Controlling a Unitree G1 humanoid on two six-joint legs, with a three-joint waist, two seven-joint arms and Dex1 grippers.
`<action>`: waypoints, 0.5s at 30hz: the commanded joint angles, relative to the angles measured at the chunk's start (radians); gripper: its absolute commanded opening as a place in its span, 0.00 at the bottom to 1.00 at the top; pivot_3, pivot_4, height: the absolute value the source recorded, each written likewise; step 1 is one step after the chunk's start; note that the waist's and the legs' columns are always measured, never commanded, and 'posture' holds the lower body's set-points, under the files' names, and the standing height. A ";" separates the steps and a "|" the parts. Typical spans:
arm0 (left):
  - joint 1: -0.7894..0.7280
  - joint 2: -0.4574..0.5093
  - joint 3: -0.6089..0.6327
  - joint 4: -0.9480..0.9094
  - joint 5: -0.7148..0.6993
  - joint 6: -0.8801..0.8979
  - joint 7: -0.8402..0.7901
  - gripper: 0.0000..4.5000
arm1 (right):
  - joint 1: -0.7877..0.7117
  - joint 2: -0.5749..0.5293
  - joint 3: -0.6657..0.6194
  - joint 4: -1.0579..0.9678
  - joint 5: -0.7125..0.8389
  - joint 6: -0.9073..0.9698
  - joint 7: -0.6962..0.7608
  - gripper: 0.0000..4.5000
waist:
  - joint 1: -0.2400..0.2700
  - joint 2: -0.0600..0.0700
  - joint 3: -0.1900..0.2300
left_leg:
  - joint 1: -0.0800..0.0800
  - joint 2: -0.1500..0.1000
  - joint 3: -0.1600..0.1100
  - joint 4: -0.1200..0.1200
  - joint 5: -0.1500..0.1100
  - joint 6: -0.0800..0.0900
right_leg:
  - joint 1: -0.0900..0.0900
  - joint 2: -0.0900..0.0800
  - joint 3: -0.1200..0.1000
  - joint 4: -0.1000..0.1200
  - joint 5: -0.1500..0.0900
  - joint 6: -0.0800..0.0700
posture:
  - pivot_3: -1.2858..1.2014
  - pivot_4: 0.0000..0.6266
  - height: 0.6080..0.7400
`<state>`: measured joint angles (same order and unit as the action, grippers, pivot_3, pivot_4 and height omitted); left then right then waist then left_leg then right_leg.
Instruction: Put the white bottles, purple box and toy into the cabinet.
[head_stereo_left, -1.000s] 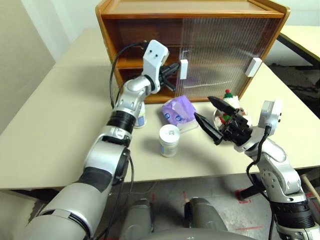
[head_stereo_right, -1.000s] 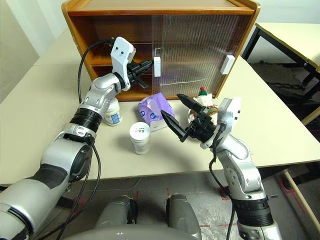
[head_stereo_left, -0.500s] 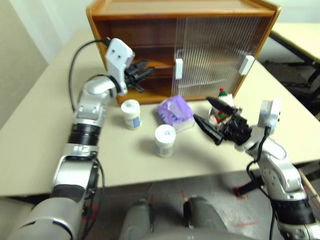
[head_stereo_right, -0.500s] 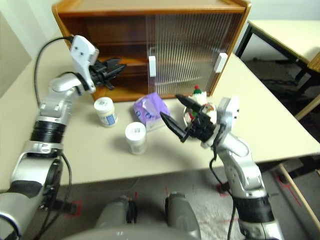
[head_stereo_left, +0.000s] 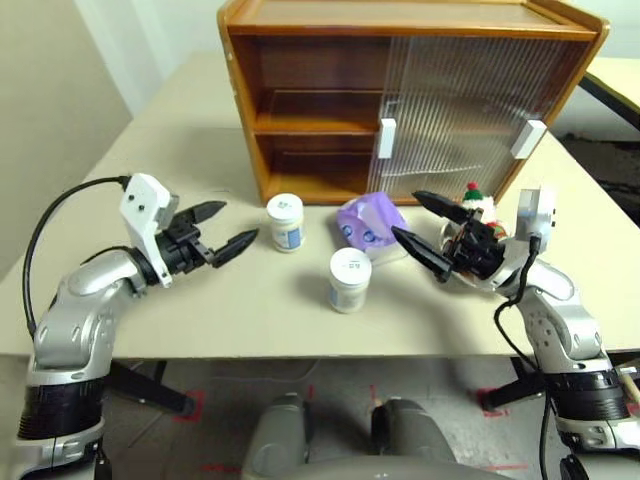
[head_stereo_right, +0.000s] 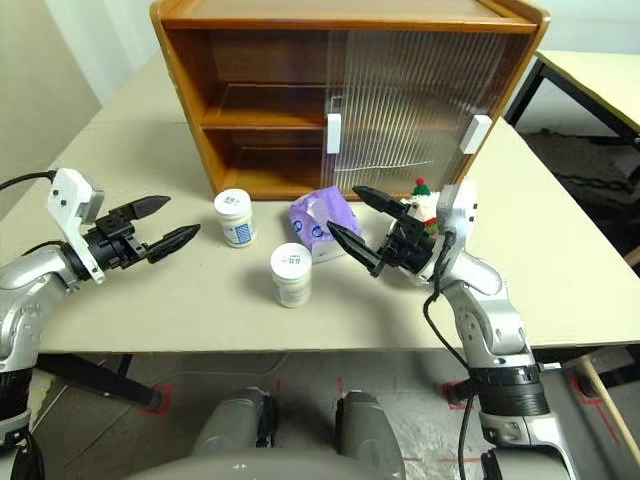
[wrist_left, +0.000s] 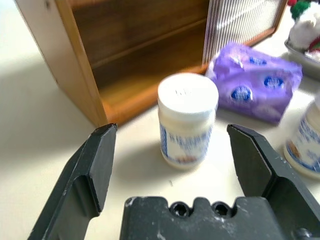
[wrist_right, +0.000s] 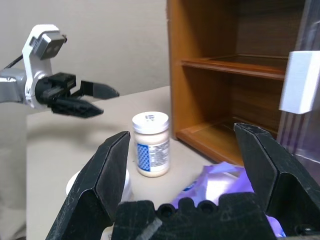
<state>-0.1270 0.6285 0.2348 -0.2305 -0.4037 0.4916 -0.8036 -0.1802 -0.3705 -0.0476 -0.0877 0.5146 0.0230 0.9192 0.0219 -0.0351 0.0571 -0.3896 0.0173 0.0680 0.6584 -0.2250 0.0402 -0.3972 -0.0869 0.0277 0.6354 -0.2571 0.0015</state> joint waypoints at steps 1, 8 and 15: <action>0.025 -0.028 -0.047 -0.009 0.017 0.006 0.043 1.00 | -0.003 0.005 0.007 0.005 0.001 -0.006 0.011 1.00 | 0.005 0.001 0.001 | 0.000 0.000 0.000 0.000 0.000 0.000 | 0.000 0.000 0.000 0.000 0.000 0.000 | 0.56 0.05 1.00; -0.051 -0.098 -0.146 0.131 0.124 -0.110 0.120 1.00 | -0.007 0.003 0.000 0.001 0.001 0.001 0.011 1.00 | 0.019 0.001 0.004 | 0.000 -0.001 0.001 -0.003 0.000 0.000 | 0.003 0.001 -0.001 0.000 0.000 0.000 | 0.55 0.05 1.00; -0.078 -0.174 -0.195 0.264 0.201 -0.256 0.176 1.00 | -0.011 -0.004 -0.012 -0.016 -0.002 0.002 -0.004 1.00 | 0.018 0.001 0.004 | 0.000 -0.001 0.002 -0.004 0.000 0.000 | 0.003 0.001 -0.008 -0.001 0.007 0.013 | 0.54 0.04 1.00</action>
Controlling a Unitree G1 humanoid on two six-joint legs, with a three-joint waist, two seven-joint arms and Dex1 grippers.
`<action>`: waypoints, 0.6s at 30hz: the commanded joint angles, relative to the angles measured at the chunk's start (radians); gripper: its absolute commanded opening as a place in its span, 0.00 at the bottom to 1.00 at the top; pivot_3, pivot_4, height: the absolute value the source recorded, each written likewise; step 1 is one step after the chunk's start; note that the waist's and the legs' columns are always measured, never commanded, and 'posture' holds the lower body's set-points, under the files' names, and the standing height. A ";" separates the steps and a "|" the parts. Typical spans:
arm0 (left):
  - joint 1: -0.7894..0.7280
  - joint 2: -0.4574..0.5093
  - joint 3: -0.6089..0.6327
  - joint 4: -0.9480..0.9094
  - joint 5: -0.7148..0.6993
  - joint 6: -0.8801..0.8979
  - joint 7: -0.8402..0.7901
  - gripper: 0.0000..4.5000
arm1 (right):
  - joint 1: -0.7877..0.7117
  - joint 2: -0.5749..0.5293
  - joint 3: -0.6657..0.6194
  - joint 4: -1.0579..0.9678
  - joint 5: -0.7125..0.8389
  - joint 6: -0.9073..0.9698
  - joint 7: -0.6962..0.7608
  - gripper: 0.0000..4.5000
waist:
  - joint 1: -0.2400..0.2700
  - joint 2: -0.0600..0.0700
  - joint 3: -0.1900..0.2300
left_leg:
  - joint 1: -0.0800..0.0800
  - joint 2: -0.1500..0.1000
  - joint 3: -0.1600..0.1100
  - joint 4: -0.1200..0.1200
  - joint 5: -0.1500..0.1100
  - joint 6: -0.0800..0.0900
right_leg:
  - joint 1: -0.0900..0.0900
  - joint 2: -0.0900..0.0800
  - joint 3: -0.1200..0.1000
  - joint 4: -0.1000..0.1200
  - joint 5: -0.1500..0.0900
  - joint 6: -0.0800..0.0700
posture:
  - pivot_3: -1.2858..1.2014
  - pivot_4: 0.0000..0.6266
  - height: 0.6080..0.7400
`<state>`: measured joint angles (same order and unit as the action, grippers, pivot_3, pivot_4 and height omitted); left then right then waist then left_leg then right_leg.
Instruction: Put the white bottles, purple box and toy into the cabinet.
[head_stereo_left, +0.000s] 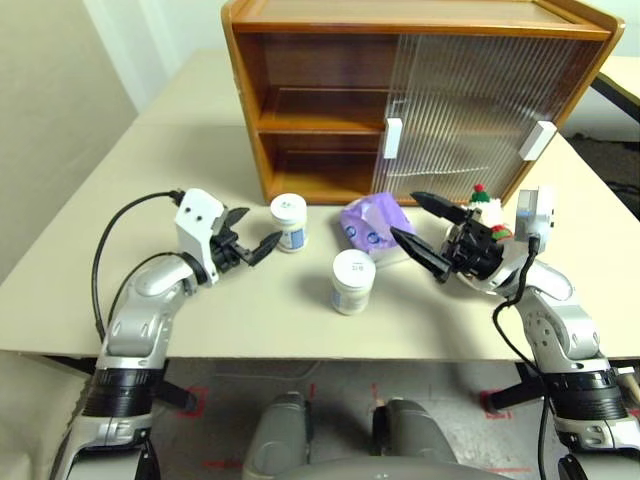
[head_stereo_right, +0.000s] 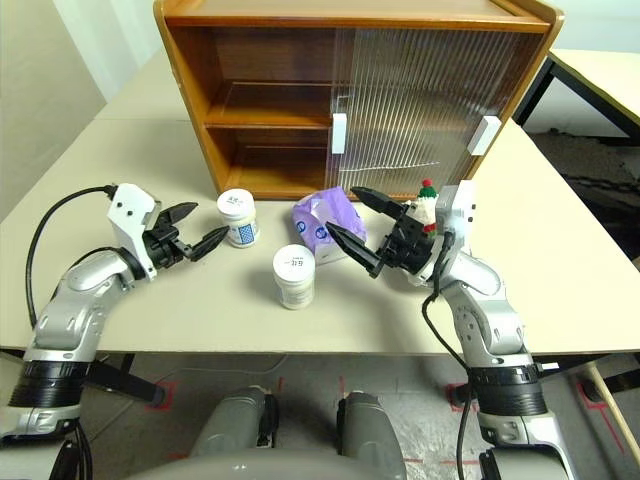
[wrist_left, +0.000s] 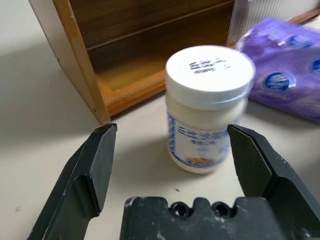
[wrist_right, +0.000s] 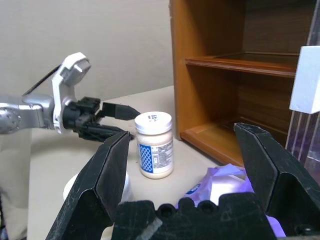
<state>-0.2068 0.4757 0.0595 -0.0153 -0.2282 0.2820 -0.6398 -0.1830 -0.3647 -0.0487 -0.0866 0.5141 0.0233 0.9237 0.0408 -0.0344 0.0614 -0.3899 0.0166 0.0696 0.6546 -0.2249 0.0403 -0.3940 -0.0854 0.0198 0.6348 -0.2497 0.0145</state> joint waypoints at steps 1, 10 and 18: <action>0.004 -0.029 -0.026 0.067 0.027 -0.057 0.009 1.00 | -0.008 -0.012 -0.013 -0.017 0.000 0.002 -0.009 1.00 | 0.000 0.000 0.000 | 0.000 0.000 0.000 -0.001 0.000 0.000 | 0.000 0.000 0.000 -0.001 0.000 0.000 | 0.54 0.04 1.00; -0.040 -0.076 -0.091 0.202 0.043 -0.124 -0.030 1.00 | -0.007 -0.020 -0.011 -0.025 -0.001 0.002 -0.019 1.00 | 0.000 0.000 0.000 | -0.002 0.000 -0.001 -0.007 0.000 0.000 | -0.001 -0.001 -0.003 -0.008 0.001 -0.002 | 0.54 0.04 1.00; -0.109 -0.106 -0.128 0.328 0.091 -0.168 -0.022 1.00 | 0.005 -0.024 -0.016 -0.040 0.001 0.004 -0.030 1.00 | -0.003 0.000 0.000 | -0.002 0.000 -0.001 -0.006 0.000 0.000 | 0.000 0.000 -0.004 -0.009 0.001 -0.002 | 0.53 0.03 1.00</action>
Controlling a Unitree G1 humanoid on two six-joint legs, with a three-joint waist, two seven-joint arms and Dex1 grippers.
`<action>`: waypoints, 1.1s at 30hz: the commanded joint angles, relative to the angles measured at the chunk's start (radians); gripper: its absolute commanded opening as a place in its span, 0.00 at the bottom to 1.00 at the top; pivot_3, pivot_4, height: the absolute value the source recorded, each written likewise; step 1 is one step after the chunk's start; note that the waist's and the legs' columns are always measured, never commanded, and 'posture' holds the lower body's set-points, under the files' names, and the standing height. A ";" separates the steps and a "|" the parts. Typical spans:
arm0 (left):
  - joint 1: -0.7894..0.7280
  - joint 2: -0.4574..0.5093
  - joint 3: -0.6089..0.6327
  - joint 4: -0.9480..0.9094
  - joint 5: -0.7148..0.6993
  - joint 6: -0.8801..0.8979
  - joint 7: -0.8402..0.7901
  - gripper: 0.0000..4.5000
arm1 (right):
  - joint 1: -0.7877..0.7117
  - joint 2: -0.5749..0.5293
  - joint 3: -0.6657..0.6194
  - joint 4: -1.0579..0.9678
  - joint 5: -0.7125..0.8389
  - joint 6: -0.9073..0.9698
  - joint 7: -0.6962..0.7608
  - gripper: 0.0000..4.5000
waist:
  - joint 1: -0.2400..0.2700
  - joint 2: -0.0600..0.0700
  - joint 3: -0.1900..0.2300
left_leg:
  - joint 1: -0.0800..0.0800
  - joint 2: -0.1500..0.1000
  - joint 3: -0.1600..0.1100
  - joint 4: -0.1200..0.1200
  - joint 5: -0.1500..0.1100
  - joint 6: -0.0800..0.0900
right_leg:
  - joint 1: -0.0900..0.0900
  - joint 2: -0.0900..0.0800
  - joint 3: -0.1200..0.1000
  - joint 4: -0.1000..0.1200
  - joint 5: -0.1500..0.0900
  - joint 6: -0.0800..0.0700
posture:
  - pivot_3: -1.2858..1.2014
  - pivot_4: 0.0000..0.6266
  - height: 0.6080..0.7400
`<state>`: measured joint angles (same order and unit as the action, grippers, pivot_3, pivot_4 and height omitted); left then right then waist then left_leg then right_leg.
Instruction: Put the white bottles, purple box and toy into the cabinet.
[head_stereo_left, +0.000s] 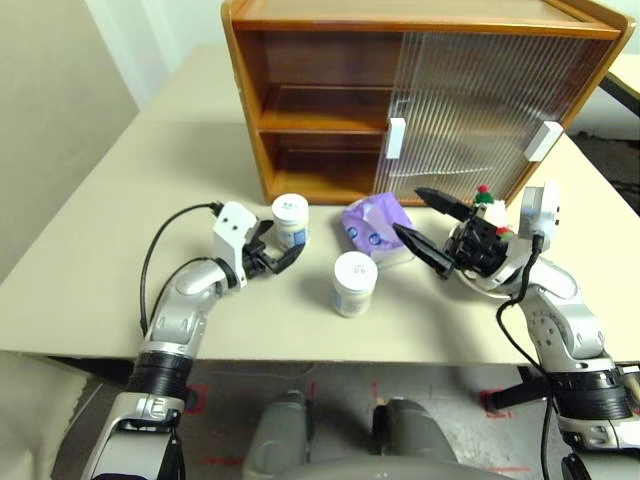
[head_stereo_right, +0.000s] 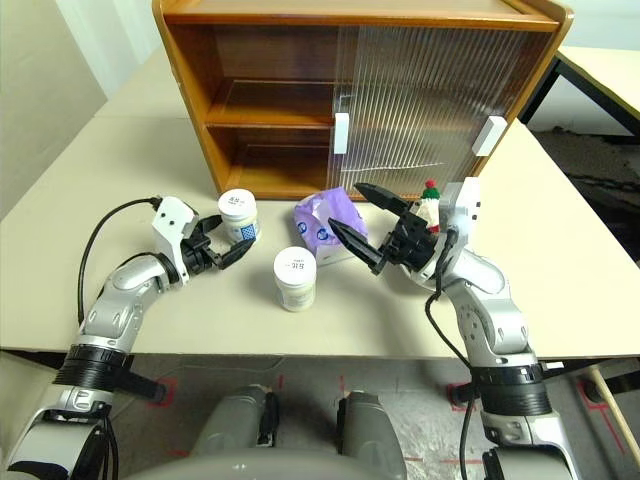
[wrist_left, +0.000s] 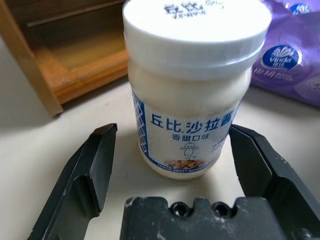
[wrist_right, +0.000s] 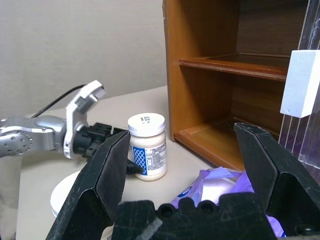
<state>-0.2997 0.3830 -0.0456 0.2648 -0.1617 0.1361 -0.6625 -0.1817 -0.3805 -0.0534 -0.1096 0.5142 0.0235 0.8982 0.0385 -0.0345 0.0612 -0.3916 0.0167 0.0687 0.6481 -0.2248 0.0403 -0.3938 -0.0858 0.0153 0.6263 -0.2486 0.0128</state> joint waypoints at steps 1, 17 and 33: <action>-0.026 -0.022 -0.028 0.062 0.025 -0.024 -0.006 1.00 | 0.005 -0.009 -0.011 -0.019 0.001 0.004 -0.007 1.00 | -0.002 0.000 0.000 | 0.000 0.000 0.000 0.000 0.000 0.000 | 0.000 0.000 0.000 0.000 0.000 0.000 | 0.53 0.03 1.00; -0.079 -0.077 -0.012 0.158 0.011 -0.031 -0.029 0.70 | 0.027 -0.014 -0.013 -0.044 0.002 0.005 -0.027 1.00 | -0.019 0.000 0.000 | 0.000 -0.001 -0.001 0.002 0.000 0.000 | 0.003 0.000 -0.005 0.000 0.000 0.004 | 0.52 0.03 1.00; -0.398 -0.150 -0.003 0.399 0.110 -0.055 0.193 0.70 | 0.049 -0.019 -0.009 -0.057 0.000 0.008 -0.025 1.00 | -0.025 -0.002 0.001 | -0.004 -0.002 -0.002 0.003 0.001 0.001 | 0.002 0.004 -0.006 -0.001 0.000 0.005 | 0.51 0.04 1.00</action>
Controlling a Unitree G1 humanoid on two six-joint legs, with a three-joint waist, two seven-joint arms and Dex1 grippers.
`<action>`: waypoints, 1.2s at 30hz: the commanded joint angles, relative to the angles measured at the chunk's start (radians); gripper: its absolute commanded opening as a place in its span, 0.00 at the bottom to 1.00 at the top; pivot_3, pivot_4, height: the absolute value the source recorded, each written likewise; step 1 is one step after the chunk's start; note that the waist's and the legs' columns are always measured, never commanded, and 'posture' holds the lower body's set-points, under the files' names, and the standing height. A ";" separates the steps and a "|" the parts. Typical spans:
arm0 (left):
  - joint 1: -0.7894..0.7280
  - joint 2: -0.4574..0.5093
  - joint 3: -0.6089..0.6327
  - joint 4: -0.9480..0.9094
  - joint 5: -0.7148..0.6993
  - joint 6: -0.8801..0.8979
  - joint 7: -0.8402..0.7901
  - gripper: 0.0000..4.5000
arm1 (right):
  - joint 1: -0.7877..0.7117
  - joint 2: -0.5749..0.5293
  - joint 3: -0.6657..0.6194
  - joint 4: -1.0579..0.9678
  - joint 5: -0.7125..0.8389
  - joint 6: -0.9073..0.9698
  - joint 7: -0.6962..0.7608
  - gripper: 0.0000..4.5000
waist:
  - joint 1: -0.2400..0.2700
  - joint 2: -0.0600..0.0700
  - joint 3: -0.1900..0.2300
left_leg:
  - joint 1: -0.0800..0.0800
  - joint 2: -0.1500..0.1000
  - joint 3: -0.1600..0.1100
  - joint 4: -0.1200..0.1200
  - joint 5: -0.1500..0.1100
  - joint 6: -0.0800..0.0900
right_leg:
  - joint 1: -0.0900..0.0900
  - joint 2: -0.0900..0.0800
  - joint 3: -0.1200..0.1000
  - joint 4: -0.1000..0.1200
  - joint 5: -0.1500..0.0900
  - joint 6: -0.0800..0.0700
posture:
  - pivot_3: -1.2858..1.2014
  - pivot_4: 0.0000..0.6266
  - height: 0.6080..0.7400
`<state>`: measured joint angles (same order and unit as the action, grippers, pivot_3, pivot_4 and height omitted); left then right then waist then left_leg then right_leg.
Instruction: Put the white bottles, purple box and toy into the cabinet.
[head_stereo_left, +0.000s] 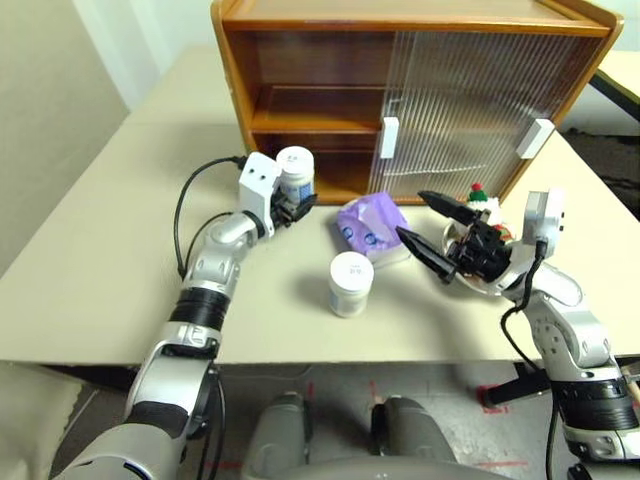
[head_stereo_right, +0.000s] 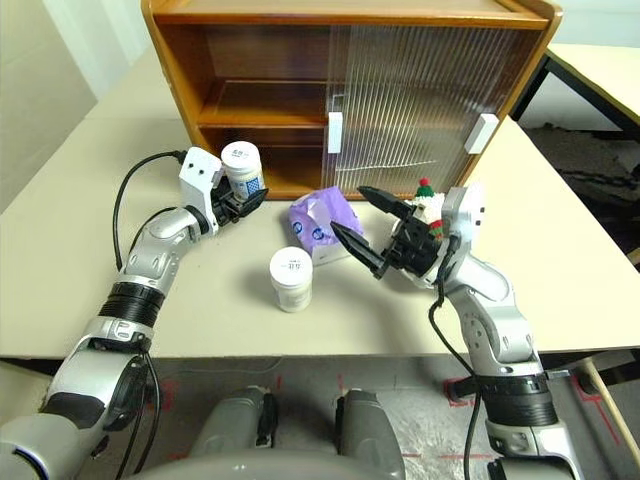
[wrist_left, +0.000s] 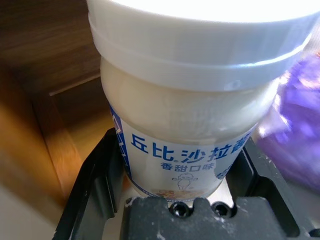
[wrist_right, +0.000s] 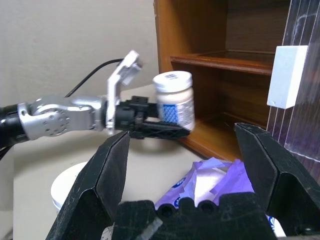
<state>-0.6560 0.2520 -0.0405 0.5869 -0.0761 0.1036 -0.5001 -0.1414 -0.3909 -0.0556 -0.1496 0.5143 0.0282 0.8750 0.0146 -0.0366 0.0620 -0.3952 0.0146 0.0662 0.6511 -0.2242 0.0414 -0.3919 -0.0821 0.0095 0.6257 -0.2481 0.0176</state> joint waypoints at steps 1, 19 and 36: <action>-0.068 -0.031 -0.007 0.117 0.030 -0.032 0.043 0.70 | 0.010 -0.009 -0.006 -0.021 -0.001 0.004 -0.003 1.00 | -0.001 0.000 0.000 | 0.000 0.000 0.000 0.000 0.000 0.000 | 0.000 0.000 0.000 0.000 0.000 0.000 | 0.51 0.04 1.00; -0.328 -0.103 0.045 0.582 0.075 -0.229 0.279 0.70 | 0.048 0.019 -0.012 -0.144 -0.059 0.055 -0.204 1.00 | -0.026 -0.006 0.004 | -0.002 0.000 -0.001 0.000 0.000 0.000 | -0.001 0.000 -0.001 0.000 0.000 0.002 | 0.49 0.07 1.00; -0.402 -0.162 0.115 0.709 0.073 -0.227 0.343 0.70 | 0.072 0.006 -0.002 -0.241 -0.073 0.136 -0.271 1.00 | -0.040 -0.011 0.020 | -0.002 0.000 -0.001 0.001 0.000 0.000 | -0.001 0.000 -0.001 0.000 0.001 0.002 | 0.47 0.14 1.00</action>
<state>-1.0236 0.0940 0.0638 1.2782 -0.0096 -0.1173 -0.1608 -0.0630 -0.3793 -0.0531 -0.3706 0.4567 0.1445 0.6308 -0.0251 -0.0474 0.0819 -0.3972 0.0143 0.0657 0.6518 -0.2242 0.0413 -0.3930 -0.0819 0.0086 0.6258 -0.2475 0.0198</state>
